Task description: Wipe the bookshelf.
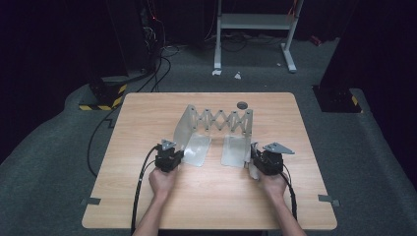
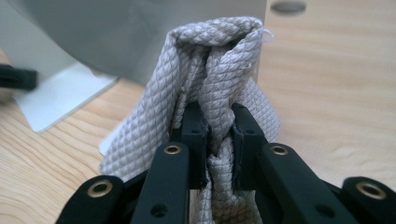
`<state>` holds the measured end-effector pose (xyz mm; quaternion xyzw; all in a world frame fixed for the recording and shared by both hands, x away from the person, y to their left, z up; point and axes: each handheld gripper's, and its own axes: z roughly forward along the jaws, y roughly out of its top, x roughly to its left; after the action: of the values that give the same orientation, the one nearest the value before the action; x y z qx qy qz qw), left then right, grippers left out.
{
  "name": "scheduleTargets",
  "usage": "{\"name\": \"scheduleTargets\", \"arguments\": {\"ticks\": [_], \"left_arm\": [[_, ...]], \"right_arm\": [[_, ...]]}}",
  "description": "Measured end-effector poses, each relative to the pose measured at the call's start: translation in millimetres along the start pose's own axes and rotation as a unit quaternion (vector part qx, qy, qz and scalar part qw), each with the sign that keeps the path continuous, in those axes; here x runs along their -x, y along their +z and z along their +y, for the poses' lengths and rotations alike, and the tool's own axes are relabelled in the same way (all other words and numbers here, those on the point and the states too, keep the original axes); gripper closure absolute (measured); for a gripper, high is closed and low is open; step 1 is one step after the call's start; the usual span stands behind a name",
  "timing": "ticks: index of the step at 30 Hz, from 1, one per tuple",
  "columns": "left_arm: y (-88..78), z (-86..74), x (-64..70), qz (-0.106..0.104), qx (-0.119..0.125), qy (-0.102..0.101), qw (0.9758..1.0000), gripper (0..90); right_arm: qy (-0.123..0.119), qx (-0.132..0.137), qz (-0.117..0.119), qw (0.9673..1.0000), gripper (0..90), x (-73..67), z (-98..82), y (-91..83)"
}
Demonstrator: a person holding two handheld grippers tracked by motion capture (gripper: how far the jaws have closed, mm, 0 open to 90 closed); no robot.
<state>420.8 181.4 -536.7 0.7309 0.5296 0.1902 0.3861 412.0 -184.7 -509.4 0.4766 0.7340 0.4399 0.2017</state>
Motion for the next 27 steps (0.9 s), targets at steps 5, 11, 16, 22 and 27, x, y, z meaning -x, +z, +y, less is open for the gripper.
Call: {"name": "scheduleTargets", "arguments": {"ticks": [5,11,16,22,27], "left_arm": [[-0.1,0.0,-0.2,0.000,-0.001,0.001,1.0000,87.4],[0.0,0.0,0.0,0.000,0.000,0.000,1.0000,87.4],[0.0,0.0,0.0,0.000,0.000,0.000,1.0000,87.4],[-0.1,0.1,-0.1,0.000,-0.001,0.002,1.0000,87.4],[0.0,0.0,0.3,-0.001,0.000,0.002,1.0000,87.3]], "right_arm": [[0.014,-0.010,0.002,0.9999,79.0,3.9,-2.8,7.7],[0.001,0.034,0.008,0.9994,79.0,-1.0,21.4,-15.6],[-0.013,0.068,0.011,0.9975,79.0,-4.1,47.3,-35.1],[-0.023,0.082,0.006,0.9963,79.0,-5.0,70.4,-44.6],[-0.022,0.071,0.000,0.9972,79.0,-2.8,71.4,-36.3]]}}
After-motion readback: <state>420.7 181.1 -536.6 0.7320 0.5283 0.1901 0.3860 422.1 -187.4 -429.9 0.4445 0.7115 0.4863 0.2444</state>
